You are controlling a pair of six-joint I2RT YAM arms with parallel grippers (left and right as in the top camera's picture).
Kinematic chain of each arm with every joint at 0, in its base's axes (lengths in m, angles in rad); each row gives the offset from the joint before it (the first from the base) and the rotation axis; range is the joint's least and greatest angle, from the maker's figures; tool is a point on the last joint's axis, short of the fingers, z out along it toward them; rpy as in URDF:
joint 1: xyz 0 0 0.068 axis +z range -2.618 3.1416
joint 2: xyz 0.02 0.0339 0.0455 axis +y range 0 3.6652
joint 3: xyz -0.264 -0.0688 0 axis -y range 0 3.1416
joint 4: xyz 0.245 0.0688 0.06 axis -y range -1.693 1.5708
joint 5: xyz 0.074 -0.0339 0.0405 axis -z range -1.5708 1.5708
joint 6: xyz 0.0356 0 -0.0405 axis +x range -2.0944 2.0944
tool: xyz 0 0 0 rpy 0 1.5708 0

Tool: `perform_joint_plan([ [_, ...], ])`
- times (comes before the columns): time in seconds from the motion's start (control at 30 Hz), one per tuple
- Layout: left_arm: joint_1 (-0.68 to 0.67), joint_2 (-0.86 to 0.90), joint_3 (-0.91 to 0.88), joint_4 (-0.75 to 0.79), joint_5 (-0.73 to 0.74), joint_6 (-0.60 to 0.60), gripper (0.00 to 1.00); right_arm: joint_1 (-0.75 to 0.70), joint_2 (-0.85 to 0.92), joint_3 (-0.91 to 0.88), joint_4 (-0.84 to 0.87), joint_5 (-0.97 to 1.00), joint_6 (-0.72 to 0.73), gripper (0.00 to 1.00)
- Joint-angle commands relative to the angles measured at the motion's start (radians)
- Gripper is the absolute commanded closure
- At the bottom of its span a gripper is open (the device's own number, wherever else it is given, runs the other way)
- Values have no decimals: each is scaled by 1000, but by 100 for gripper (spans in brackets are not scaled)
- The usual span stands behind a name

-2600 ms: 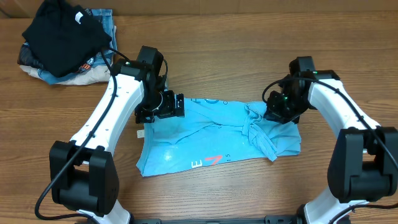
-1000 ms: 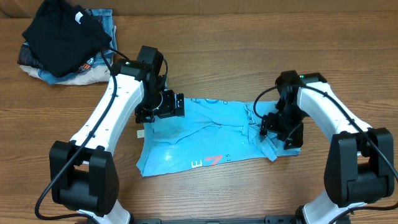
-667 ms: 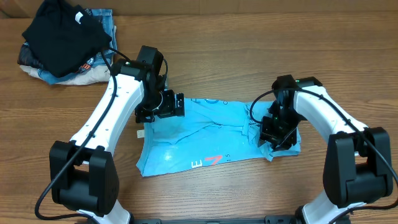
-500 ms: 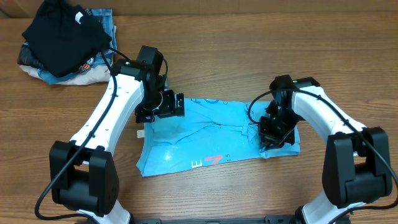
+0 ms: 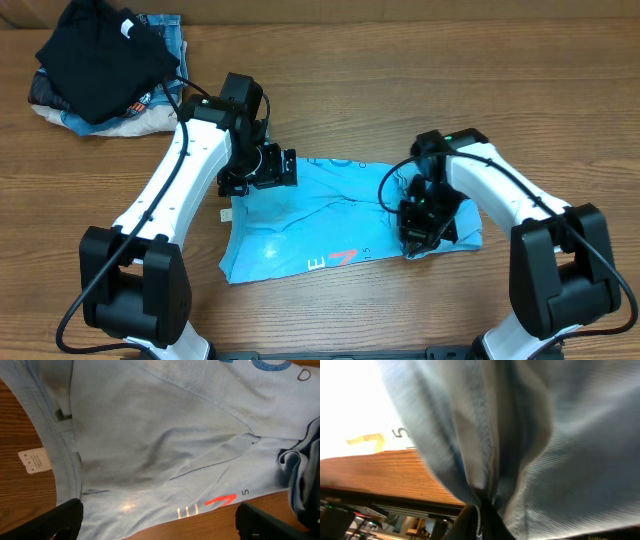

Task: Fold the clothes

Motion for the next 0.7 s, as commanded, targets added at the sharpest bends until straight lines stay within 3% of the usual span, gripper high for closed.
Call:
perform_joint_plan([
  [0.0, 3, -16, -3, 2, -6, -2, 0, 30, -19, -5, 26, -17, -3, 90],
  [0.23, 3, -16, -3, 2, -6, -2, 0, 23, -19, 15, 111, -27, 0, 80],
  [0.4, 2, -16, -3, 2, -6, -3, 0, 13, -19, 48, 140, -27, 0, 62],
  [0.67, 3, -16, -3, -10, -6, -2, 0, -22, -20, 149, 35, 56, 2, 63],
])
